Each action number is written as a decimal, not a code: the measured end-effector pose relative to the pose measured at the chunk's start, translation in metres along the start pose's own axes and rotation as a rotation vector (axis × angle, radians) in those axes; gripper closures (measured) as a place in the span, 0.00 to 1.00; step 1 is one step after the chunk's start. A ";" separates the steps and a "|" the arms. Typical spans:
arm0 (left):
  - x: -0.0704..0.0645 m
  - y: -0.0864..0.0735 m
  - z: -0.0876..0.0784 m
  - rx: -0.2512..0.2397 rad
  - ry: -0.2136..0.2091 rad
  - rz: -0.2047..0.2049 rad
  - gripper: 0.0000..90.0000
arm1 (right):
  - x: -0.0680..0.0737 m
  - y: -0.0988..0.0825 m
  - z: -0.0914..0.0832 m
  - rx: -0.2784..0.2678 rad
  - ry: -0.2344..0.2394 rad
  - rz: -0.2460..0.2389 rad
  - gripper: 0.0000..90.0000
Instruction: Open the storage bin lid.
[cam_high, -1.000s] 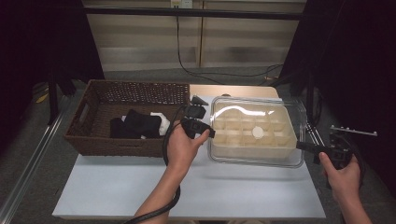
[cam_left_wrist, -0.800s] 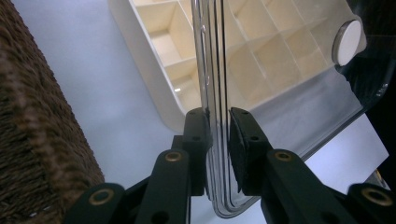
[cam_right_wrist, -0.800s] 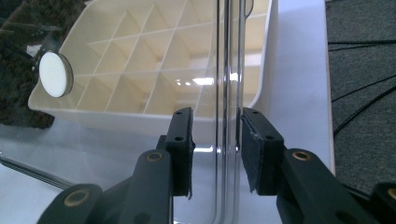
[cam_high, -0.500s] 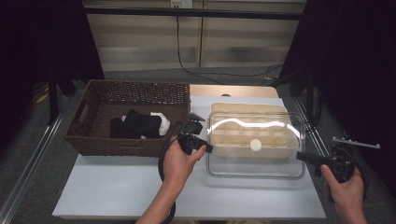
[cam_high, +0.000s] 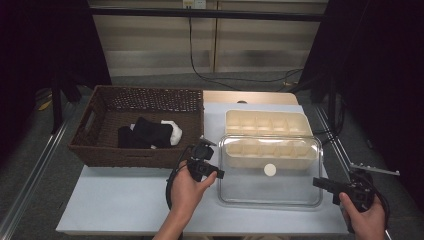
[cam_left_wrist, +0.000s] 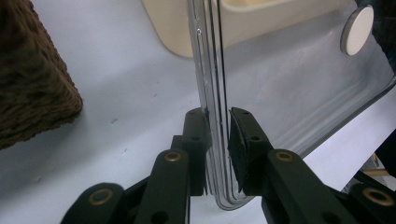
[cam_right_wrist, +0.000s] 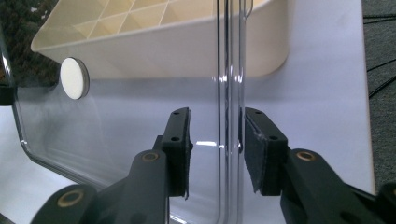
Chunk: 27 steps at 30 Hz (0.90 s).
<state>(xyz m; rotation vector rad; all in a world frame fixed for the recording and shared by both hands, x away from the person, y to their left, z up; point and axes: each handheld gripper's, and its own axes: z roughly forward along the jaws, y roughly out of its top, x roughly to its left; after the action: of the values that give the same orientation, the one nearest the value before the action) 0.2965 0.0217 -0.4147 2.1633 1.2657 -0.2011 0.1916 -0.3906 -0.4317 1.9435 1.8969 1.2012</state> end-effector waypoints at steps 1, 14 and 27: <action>0.001 -0.002 0.000 0.005 -0.002 0.006 0.86 | 0.000 -0.002 0.000 0.004 0.000 0.000 0.70; 0.003 -0.017 0.007 0.011 -0.040 0.002 0.85 | 0.001 -0.018 -0.005 0.012 -0.006 -0.019 0.70; 0.005 -0.026 0.010 0.016 -0.040 0.003 0.83 | 0.001 -0.028 0.002 0.042 -0.022 -0.041 0.69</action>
<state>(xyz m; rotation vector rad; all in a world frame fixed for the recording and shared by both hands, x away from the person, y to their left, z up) 0.2793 0.0283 -0.4361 2.1637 1.2426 -0.2532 0.1717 -0.3840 -0.4500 1.9204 1.9560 1.1329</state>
